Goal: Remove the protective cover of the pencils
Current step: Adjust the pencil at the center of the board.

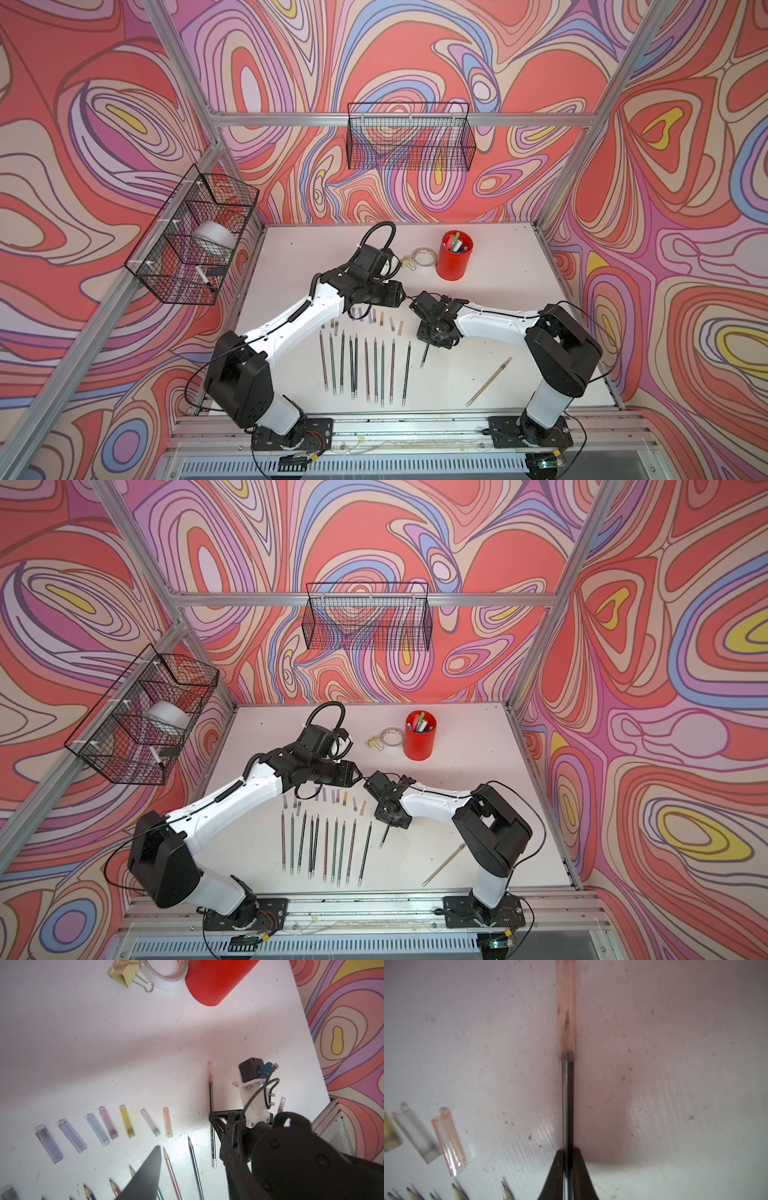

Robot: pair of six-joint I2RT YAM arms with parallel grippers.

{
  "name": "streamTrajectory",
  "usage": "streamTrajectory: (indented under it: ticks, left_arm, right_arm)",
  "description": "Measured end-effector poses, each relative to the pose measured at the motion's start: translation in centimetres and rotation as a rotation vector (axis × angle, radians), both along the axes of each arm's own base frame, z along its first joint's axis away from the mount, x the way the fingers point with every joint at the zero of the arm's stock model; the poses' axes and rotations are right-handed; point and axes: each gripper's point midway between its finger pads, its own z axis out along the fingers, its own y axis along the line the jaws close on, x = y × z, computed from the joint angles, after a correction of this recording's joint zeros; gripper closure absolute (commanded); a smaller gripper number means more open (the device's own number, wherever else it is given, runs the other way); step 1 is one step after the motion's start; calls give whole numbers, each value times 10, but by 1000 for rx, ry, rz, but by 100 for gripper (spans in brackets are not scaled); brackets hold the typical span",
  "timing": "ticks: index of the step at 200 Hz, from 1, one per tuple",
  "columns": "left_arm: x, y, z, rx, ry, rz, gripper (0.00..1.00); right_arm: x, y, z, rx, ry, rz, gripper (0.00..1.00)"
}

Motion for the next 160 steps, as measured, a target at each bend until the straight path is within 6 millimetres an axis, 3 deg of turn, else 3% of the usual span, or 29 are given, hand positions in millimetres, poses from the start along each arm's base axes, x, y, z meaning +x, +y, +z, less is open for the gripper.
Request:
streamTrajectory:
  ticks: [53,101,160]
  left_arm:
    - [-2,1,20,-72,-111,-14,46]
    - [-1,-6,26,-118,-118,-37,46]
    - [2,-10,11,-141,-42,-43,46]
  right_arm:
    - [-5,0,6,33,-10,12,98]
    - [2,7,47,148,-131,29,100]
    - [4,17,82,272,-274,90,99]
